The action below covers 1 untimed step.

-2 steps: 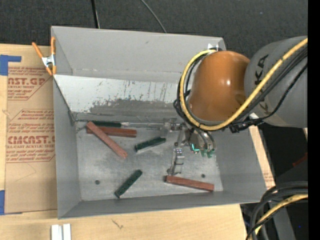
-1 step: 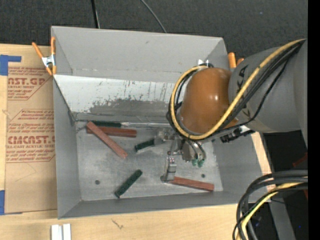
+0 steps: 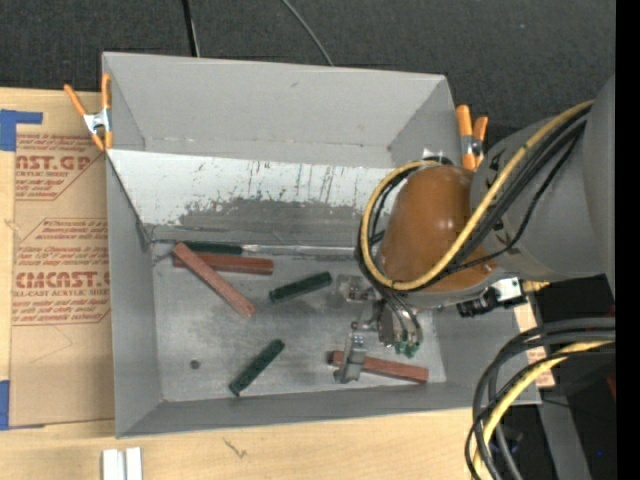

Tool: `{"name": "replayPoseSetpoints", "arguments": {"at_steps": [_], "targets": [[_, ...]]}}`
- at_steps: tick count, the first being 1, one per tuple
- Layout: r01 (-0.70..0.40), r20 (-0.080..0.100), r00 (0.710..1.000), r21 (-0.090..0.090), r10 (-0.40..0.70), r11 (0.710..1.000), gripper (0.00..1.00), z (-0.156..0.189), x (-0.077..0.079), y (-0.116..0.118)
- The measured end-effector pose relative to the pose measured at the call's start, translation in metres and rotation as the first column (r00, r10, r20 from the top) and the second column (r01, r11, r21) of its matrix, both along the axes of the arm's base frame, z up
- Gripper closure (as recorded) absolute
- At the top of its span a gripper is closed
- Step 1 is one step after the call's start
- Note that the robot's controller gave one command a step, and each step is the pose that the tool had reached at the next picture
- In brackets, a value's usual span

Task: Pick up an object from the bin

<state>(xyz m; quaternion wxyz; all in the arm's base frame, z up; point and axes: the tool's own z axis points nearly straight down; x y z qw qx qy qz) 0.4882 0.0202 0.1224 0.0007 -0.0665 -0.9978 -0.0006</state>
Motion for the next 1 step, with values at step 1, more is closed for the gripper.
{"name": "replayPoseSetpoints", "arguments": {"at_steps": [1], "targets": [[-0.104, 0.001, 0.995, -0.003, 0.104, 0.995, 0.00, -0.0157, -0.0035, 0.0367]]}}
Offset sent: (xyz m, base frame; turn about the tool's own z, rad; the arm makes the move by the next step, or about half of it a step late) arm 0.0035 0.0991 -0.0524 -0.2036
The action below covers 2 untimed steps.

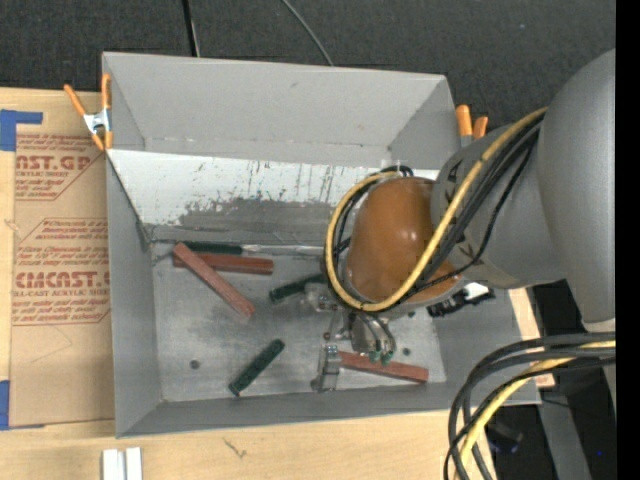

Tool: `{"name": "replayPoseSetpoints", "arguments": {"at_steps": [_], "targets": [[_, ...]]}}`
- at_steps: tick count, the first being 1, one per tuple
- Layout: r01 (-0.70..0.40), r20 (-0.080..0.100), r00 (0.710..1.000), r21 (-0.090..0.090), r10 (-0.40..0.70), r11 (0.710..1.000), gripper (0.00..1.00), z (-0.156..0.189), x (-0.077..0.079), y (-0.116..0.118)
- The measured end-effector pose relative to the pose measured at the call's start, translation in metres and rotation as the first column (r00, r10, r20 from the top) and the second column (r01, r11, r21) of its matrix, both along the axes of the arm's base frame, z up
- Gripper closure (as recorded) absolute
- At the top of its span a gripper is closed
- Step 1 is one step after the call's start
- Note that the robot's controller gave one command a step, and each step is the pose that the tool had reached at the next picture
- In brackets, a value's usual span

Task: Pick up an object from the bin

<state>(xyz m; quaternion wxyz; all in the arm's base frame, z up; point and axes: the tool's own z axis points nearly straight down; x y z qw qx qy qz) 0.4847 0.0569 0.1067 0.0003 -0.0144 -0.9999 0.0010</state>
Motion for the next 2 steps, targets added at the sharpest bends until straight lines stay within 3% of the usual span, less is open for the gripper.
{"name": "replayPoseSetpoints", "arguments": {"at_steps": [1, 2], "targets": [[-0.100, 0.001, 0.995, 0.003, 0.100, 0.995, 1.00, -0.0371, 0.0067, 0.0636], [-0.100, 0.001, 0.995, 0.003, 0.100, 0.995, 1.00, -0.0371, 0.0067, 0.0635]]}}
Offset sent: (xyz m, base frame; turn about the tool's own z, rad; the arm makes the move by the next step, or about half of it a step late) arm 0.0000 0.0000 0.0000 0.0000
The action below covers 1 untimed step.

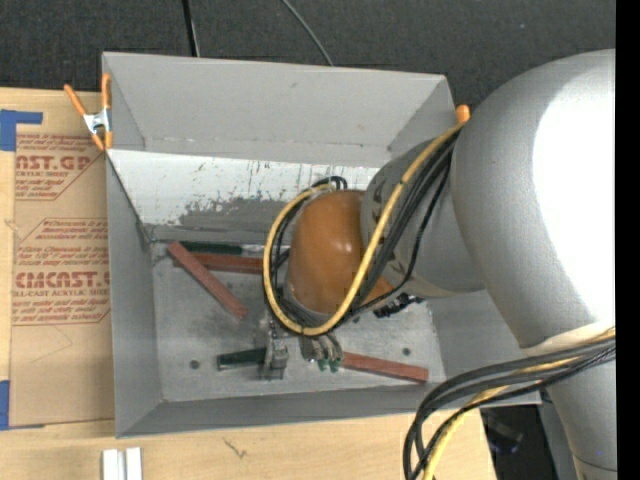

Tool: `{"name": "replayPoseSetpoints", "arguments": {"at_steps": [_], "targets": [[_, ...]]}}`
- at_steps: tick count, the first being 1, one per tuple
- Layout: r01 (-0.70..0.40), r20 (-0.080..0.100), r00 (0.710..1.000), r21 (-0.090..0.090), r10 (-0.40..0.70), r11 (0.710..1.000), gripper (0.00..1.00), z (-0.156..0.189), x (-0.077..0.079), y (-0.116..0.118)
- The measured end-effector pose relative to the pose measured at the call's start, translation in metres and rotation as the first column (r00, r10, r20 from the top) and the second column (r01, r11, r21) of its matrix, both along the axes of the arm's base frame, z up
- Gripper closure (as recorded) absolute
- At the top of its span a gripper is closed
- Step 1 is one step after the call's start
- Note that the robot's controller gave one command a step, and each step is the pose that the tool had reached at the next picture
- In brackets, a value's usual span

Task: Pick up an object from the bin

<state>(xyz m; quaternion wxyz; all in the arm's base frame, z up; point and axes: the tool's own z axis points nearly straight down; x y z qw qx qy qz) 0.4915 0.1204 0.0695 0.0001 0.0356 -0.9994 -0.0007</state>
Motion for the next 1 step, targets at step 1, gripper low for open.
{"name": "replayPoseSetpoints", "arguments": {"at_steps": [1], "targets": [[0.007, 0.005, 1.000, 0.000, -0.007, 1.000, 1.00, 0.1582, 0.0408, -0.0014]]}}
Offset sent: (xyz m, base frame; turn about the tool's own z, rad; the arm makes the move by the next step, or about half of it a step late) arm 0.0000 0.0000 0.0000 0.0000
